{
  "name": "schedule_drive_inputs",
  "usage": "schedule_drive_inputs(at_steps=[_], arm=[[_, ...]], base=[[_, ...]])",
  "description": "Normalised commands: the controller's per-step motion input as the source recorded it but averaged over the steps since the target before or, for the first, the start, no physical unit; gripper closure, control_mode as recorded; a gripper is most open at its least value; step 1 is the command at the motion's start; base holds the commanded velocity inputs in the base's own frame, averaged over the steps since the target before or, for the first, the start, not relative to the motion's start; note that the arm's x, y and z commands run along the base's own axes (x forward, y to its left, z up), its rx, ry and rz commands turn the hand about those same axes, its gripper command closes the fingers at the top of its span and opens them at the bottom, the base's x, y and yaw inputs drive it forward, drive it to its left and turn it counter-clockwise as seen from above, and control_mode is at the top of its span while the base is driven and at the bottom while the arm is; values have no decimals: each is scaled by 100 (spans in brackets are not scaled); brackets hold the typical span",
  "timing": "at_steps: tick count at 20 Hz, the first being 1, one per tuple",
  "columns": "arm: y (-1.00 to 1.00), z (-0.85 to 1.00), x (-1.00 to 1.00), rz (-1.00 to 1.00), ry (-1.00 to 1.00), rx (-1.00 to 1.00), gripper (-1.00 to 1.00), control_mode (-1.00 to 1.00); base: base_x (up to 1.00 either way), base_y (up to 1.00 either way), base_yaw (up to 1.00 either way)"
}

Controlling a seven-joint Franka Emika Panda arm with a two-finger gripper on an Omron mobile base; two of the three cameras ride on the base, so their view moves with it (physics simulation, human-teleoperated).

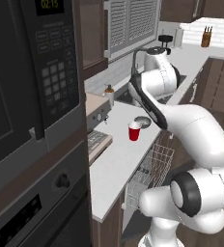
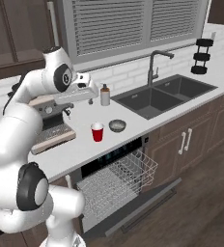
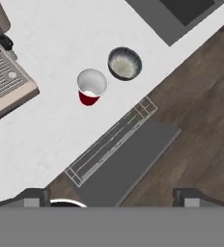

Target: Pick up the cup and bowl from the counter, place them in the dishwasher, and close the dishwasher door.

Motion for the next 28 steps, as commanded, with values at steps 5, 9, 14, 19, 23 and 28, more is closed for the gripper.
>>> schedule_drive_inputs(at_steps=[5, 9, 14, 19, 23, 28], arm=[[-25, 0, 43, 3, 0, 3, -100, -100], [-74, 0, 75, 8, 1, 13, -100, -100], [-29, -19, 24, 4, 0, 4, -100, -100], [26, -42, 21, -6, 5, 5, -100, -100], [33, -64, 43, -6, 12, 27, -100, -100], [14, -48, 19, 0, 17, 22, -100, -100]], base=[[0, 0, 0], [0, 0, 0], [0, 0, 0], [0, 0, 0], [0, 0, 0], [0, 0, 0]])
